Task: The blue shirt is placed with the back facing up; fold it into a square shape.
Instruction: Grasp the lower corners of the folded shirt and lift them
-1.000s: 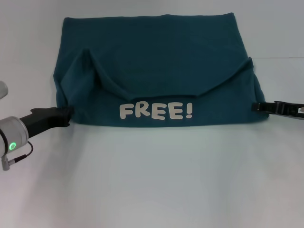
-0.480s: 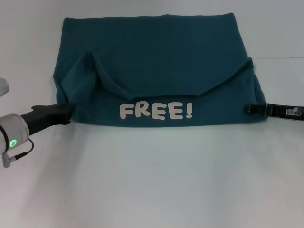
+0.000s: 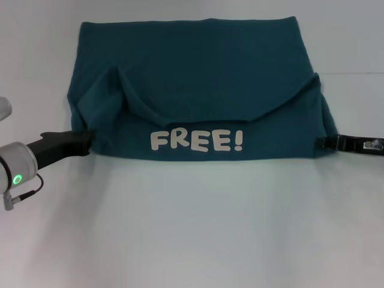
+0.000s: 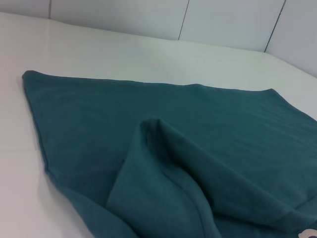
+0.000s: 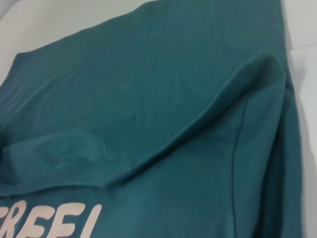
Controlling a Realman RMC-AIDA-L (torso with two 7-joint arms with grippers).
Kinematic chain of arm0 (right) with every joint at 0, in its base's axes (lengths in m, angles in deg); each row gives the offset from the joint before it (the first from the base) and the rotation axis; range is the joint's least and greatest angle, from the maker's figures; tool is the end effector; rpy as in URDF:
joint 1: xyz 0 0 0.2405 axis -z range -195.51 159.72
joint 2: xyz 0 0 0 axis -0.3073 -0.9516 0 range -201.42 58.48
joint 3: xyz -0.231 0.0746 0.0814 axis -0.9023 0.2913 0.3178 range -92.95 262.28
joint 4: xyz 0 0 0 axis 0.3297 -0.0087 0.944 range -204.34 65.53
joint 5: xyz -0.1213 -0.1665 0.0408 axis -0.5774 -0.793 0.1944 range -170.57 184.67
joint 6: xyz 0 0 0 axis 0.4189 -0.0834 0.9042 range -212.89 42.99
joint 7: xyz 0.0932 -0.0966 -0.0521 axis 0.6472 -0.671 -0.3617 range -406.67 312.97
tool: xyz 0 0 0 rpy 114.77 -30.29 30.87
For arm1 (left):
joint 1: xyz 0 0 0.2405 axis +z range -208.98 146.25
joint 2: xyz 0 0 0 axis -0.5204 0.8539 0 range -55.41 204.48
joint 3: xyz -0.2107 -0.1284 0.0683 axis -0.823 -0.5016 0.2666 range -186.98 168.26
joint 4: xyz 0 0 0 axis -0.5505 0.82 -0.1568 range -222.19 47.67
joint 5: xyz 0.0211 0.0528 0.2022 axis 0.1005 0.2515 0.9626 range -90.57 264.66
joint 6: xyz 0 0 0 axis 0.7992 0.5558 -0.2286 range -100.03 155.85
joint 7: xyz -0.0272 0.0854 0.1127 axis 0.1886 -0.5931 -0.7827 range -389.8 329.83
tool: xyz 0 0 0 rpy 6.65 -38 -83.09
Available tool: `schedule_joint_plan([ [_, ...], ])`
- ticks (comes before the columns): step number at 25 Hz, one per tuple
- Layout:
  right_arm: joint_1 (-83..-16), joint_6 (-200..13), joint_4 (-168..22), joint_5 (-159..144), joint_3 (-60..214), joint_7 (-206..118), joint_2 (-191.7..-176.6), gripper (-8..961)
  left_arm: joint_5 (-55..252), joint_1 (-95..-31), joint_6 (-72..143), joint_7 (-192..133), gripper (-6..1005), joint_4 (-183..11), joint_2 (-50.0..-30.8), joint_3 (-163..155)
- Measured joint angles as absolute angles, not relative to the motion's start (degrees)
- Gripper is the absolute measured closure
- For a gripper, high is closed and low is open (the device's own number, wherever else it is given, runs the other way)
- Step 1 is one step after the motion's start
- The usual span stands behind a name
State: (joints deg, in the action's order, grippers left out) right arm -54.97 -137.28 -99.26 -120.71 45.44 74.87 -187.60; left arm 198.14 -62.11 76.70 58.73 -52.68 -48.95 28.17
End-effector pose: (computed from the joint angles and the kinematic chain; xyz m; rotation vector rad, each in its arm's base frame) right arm 0.3217 0.4002 0.0086 -2.0098 1.4769 0.3612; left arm -0.3183 0.3825 -0.0095 -2.0595 -1.0455 -0.4622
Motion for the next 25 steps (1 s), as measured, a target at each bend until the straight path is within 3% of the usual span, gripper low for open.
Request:
schedule_joint_plan([
  [12,-50.9,-142.4,-103.4,-117.6,46.4,71.7,-187.8,914,198.1,-60.3,81.1,61.7,974,-49.2,-49.12,28.2],
  [18,-47.2,-148.0,-104.6,-112.0,47.1,68.0,-186.58,914,198.0,-56.4,87.6,66.1,973,-44.5,-49.38,27.6],
  [25,-42.9,-156.5,-109.5,-110.7,49.6,64.3,-186.49,915,198.1,-52.7,93.8,69.8,973,-42.0,-49.41,25.8],
])
